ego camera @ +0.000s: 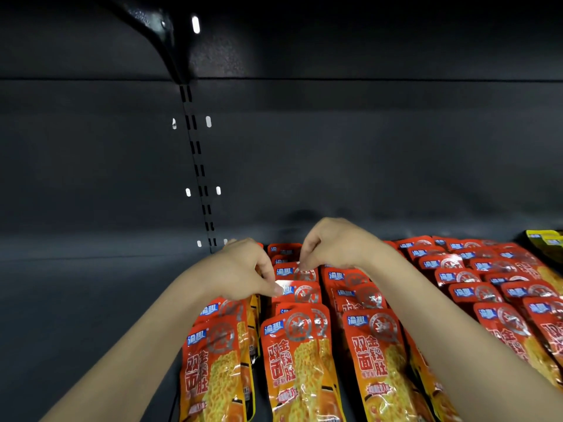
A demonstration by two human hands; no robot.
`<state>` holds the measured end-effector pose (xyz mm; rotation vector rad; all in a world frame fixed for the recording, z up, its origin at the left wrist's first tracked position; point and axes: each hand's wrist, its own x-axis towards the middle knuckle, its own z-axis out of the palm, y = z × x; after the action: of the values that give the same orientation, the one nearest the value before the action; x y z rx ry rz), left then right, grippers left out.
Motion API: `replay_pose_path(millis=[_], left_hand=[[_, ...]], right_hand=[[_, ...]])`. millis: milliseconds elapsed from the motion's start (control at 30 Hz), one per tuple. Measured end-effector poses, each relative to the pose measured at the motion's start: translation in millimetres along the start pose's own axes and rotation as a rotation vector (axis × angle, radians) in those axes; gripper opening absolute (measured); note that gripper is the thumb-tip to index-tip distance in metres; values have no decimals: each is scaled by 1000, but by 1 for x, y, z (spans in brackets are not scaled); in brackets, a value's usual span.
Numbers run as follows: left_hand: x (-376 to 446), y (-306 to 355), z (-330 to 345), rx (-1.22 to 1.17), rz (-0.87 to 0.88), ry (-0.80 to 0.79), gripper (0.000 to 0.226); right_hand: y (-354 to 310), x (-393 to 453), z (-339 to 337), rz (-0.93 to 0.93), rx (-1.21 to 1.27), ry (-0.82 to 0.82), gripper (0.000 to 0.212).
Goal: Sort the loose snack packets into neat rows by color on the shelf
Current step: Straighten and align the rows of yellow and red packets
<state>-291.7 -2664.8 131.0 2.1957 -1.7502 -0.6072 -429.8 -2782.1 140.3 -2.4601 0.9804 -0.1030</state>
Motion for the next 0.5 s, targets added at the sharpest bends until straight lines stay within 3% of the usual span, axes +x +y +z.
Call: replay_pose_path(millis=[400,500], left_hand=[[7,-7,-4,-36,-38,-3,14],[17,-10,-15,-49,-25,73,16]], right_hand=[[1,2,-4,17,-16,18,16],[3,12,-13,31,-103,48,18]])
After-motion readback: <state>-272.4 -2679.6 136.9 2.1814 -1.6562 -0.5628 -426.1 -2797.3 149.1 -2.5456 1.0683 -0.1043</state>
